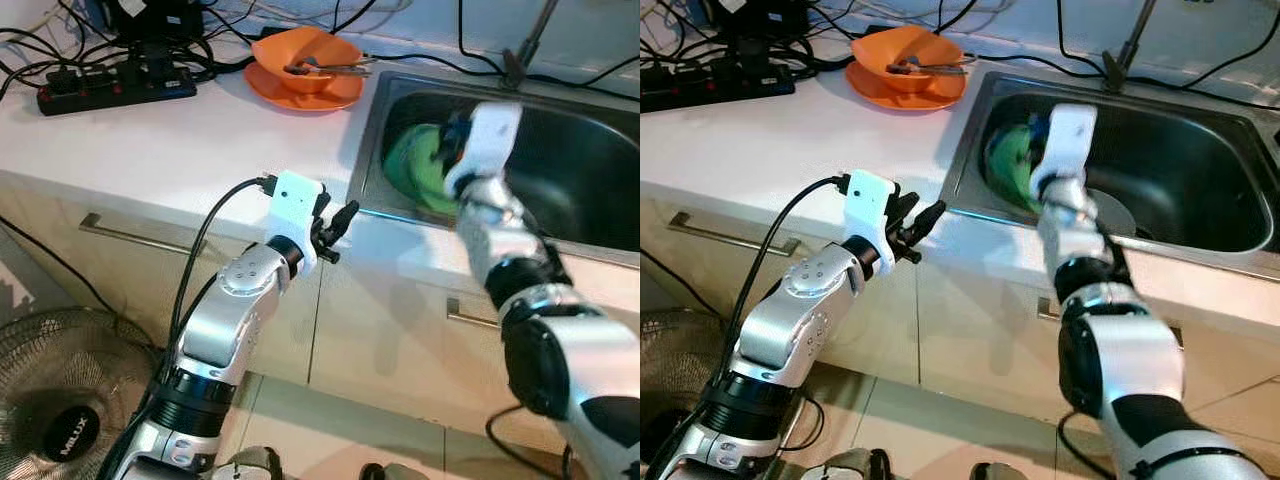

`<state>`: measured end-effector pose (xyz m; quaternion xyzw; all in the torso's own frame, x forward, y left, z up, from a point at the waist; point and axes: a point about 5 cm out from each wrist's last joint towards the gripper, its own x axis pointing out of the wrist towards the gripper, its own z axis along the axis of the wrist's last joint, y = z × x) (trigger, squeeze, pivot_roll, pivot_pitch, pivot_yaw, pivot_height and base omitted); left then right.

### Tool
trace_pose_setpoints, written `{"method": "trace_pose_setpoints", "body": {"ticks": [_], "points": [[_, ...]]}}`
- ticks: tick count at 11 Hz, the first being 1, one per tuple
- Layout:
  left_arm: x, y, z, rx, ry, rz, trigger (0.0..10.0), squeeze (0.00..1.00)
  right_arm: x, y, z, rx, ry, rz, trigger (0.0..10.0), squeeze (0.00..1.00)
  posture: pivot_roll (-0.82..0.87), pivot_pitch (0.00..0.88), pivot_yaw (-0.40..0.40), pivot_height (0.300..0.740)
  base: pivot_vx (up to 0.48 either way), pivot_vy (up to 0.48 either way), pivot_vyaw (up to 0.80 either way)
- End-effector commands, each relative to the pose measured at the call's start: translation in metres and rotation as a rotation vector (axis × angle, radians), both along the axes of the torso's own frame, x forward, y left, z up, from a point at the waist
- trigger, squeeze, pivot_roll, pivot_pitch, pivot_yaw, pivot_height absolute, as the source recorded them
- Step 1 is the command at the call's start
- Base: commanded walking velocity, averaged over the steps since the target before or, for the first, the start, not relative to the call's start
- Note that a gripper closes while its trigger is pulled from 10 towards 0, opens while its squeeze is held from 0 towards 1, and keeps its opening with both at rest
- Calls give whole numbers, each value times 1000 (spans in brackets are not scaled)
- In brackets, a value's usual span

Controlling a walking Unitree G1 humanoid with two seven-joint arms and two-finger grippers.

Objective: Kitchen organization

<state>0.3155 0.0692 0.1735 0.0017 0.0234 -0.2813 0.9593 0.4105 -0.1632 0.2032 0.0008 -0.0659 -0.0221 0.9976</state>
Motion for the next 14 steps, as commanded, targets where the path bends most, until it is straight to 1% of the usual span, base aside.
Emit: {"method": "trace_pose_setpoints", "body": {"ticks": [1, 4, 5, 7, 8, 9, 10, 11, 12, 13, 14], "points": [[0, -1, 2, 3, -8, -5, 10000, 0, 1, -4, 11, 13, -41, -14, 10000, 0, 89, 81, -46, 740, 0, 0, 0], [0, -1, 2, 5, -9, -5, 10000, 0, 0, -2, 8, 23, -48, -14, 10000, 0, 88, 82, -46, 740, 0, 0, 0], [0, 0, 1, 10, -21, 2, 10000, 0, -2, 3, 5, 31, -63, 4, 10000, 0, 86, 84, -45, 740, 0, 0, 0], [5, 9, 1, 32, -118, 93, 10000, 0, -9, 15, 5, 18, -144, 48, 10000, 0, 84, 86, -48, 740, 0, 0, 0], [10, 20, 8, 13, -195, 186, 10000, 0, -16, 20, 6, 23, -214, 61, 10000, 0, 78, 88, -49, 740, 0, 0, 0], [16, 35, 17, -43, -284, 314, 10000, 0, -32, 25, 0, 35, -282, 63, 10000, 0, 65, 87, -48, 740, 0, 0, 0], [16, 36, 18, -25, -322, 340, 10000, 0, -38, 25, -3, 34, -294, 58, 10000, 0, 59, 87, -47, 740, 0, 0, 0], [20, 42, 22, -23, -367, 368, 10000, 0, -46, 25, -13, 28, -285, 42, 10000, 0, 53, 85, -45, 740, 0, 0, 0], [22, 41, 22, -26, -370, 370, 10000, 0, -50, 24, -21, 49, -254, 15, 10000, 0, 42, 81, -40, 740, 0, 0, 0], [23, 39, 19, -30, -344, 372, 10000, 0, -52, 28, -22, 64, -249, 16, 10000, 0, 39, 79, -38, 740, 0, 0, 0], [24, 38, 18, -30, -339, 374, 10000, 0, -52, 31, -20, 80, -244, 25, 10000, 0, 42, 73, -40, 740, 0, 0, 0]]}}
